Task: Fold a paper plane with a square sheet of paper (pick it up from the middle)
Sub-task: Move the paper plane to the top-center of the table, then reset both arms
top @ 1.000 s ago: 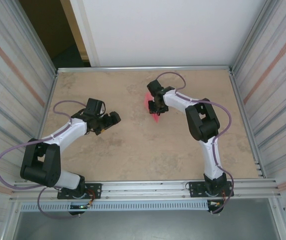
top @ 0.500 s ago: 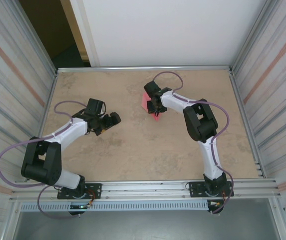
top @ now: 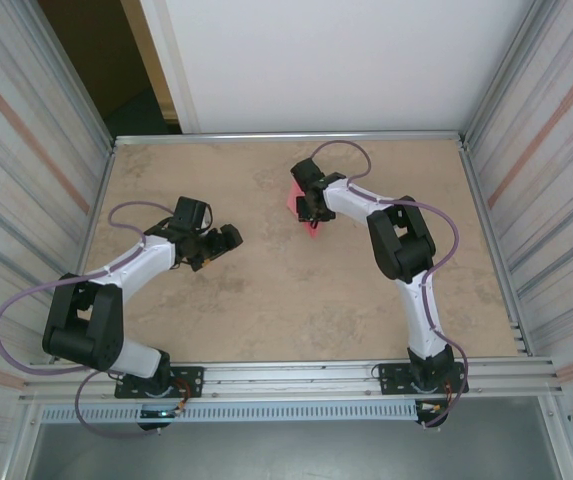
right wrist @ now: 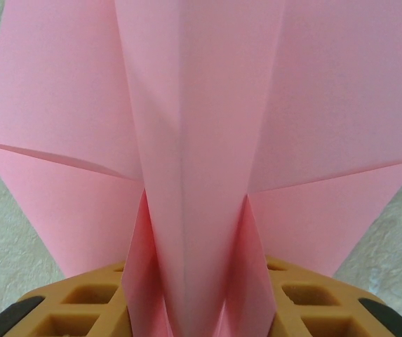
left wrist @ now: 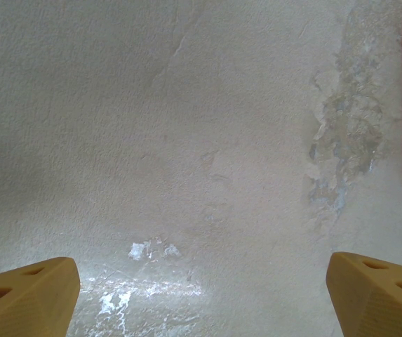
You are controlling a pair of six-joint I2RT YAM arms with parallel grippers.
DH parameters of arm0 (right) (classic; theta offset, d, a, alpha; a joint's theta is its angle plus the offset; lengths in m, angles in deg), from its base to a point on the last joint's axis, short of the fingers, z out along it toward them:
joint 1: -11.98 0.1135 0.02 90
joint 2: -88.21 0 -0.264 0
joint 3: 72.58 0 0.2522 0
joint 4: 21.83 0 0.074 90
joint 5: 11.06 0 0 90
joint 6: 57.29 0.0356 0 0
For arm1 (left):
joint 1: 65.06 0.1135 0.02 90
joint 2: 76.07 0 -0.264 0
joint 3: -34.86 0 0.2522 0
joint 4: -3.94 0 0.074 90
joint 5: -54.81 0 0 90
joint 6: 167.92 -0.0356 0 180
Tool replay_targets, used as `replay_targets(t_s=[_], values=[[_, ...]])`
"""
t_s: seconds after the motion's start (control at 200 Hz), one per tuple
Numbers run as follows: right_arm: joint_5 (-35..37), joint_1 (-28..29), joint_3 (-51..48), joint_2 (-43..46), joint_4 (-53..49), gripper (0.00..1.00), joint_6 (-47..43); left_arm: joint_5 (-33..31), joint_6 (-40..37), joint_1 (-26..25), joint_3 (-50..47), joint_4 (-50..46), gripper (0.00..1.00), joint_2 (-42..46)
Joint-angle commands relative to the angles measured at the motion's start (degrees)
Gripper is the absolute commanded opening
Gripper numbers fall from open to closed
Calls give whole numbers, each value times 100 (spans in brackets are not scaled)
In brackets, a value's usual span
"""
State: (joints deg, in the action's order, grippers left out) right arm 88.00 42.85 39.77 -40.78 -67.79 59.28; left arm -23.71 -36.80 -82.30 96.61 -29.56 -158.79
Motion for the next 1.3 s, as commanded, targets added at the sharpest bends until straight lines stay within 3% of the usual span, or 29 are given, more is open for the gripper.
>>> replay_targets(t_s=[0.0,0.286,0.426,0.566,0.717,0.832,1.067,1.218,1.298], values=[[24,-51,-58,-381,-319,38,156,7,-113,-2,129,-157,92,80],[-117,9,302,332,-497,42,-163,-280,-188,-3,244,-348,95,336],[-124,-46,313,955,-559,51,-127,-613,-361,4,437,-561,97,540],[108,-136,-71,1784,-382,66,-277,-1003,-638,35,756,-823,96,704],[554,-471,-966,3014,89,80,-469,-1536,-961,119,875,-789,99,983],[1075,-821,-2081,4055,788,100,-678,-2175,-1180,177,643,-435,99,1270],[2019,-1772,-4702,5755,2268,99,-766,-3565,-1925,386,-792,1328,99,2030],[1620,-2630,-5846,6154,2925,99,-465,-3926,-2311,720,-1579,2169,99,2254],[1632,-2803,-6379,6135,3619,99,-669,-3997,-2754,799,-1983,2818,99,2252]])
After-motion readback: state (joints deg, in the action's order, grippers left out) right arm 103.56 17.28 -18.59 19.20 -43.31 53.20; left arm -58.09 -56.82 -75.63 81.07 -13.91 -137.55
